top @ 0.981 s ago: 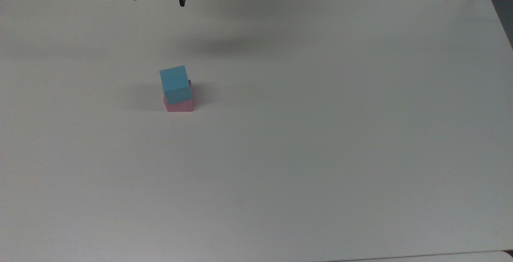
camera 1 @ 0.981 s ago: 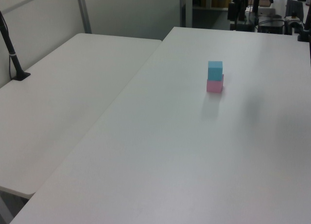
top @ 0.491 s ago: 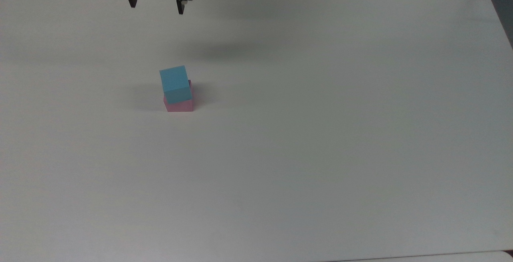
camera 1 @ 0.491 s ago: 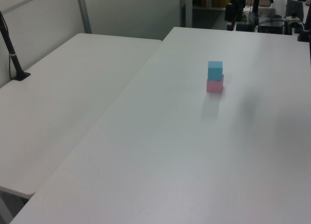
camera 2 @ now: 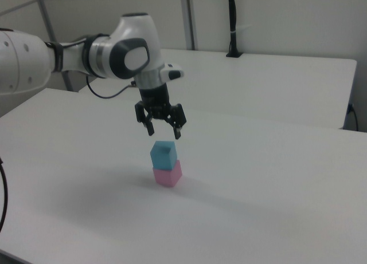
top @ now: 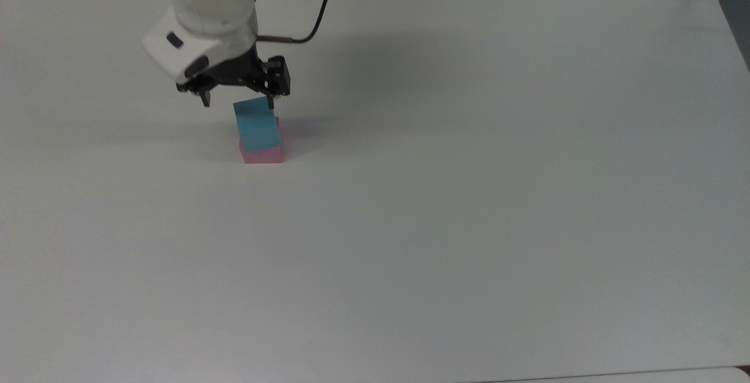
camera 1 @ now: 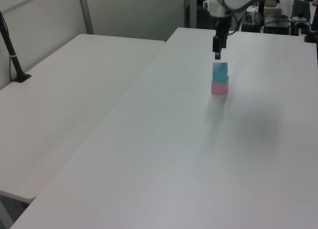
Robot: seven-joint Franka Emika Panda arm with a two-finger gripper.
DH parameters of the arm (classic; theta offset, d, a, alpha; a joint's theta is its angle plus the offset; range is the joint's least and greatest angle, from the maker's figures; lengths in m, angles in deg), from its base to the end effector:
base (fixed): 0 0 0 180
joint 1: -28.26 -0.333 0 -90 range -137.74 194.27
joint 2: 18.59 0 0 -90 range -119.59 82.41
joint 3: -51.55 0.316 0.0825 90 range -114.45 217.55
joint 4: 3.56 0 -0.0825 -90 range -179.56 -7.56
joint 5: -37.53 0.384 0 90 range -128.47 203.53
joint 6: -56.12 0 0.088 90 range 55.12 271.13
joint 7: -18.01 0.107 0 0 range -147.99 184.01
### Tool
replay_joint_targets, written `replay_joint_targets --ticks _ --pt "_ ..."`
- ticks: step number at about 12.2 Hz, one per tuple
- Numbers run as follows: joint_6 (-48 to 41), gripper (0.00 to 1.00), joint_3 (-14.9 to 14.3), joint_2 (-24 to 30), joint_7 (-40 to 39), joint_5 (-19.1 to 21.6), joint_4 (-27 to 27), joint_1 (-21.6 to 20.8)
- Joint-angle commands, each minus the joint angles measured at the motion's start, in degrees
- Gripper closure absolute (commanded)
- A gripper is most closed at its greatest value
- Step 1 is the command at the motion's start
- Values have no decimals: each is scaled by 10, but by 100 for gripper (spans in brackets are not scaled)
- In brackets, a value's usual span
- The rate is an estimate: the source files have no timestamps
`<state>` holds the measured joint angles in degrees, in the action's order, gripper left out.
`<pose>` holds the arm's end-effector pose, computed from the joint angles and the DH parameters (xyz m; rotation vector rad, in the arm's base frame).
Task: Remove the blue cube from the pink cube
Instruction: 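Close the gripper on the light-blue cube atop the pink cube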
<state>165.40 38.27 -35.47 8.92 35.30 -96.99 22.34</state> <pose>0.6407 -0.0713 0.4517 3.0394 0.0799 -0.0383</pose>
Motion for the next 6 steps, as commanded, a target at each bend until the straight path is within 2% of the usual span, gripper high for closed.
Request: replay_joint_targets --ticks 1,5,6 --pt "43 0 5 -48 -22 -11 -3 -8" --pt "53 0 5 -56 -17 -10 -5 -14" --pt "50 4 5 -54 -18 -10 -6 -14"
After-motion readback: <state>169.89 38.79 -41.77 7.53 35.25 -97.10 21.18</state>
